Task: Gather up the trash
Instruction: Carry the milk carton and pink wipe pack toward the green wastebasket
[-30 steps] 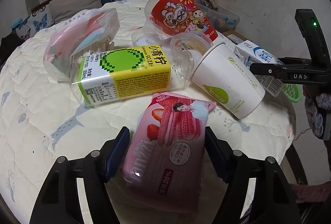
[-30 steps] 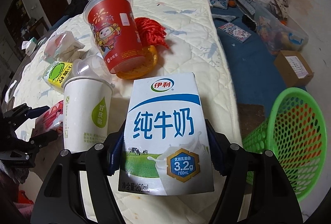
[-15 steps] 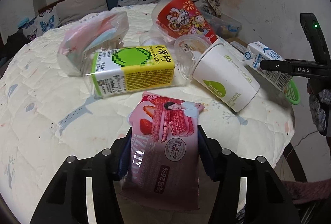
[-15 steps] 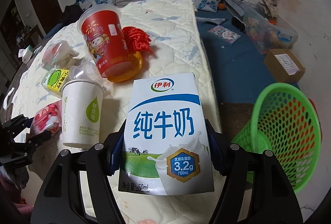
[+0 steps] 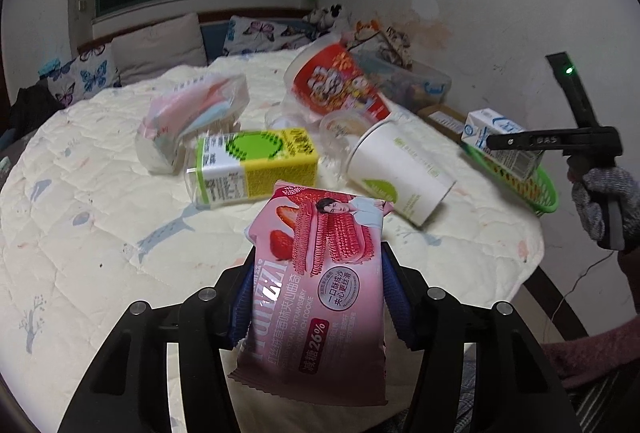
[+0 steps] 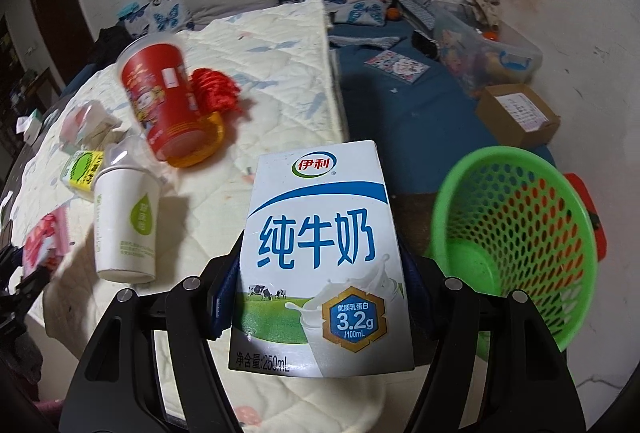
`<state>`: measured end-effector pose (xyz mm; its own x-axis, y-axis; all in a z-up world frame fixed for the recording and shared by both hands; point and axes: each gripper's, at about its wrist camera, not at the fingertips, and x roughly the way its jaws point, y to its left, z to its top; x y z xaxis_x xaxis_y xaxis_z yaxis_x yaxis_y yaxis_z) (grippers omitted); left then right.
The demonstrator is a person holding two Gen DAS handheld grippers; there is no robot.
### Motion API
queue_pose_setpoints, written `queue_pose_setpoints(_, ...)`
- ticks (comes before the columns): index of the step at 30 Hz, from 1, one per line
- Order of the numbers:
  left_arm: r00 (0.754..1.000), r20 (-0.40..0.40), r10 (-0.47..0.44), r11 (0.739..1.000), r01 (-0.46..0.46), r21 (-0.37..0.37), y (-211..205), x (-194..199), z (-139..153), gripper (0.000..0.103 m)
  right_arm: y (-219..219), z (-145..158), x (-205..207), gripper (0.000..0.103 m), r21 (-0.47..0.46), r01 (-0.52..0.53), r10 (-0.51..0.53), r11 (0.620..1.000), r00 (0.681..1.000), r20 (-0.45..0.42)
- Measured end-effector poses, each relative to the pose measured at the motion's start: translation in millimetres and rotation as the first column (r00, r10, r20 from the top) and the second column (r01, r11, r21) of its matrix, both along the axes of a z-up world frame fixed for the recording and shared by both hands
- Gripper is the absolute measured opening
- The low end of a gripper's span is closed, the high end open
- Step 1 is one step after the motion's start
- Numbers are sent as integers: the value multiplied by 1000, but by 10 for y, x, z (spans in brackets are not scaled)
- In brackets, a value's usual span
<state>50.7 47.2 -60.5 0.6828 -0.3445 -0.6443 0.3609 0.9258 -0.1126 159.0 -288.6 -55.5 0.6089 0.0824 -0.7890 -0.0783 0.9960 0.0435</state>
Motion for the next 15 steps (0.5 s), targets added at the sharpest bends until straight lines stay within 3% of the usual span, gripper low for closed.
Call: queue_pose_setpoints(15,986,119,-114,993,116,-17,-389,-94,376,54,-673,-127,-96,68,-32,146,-147,989,989,-25)
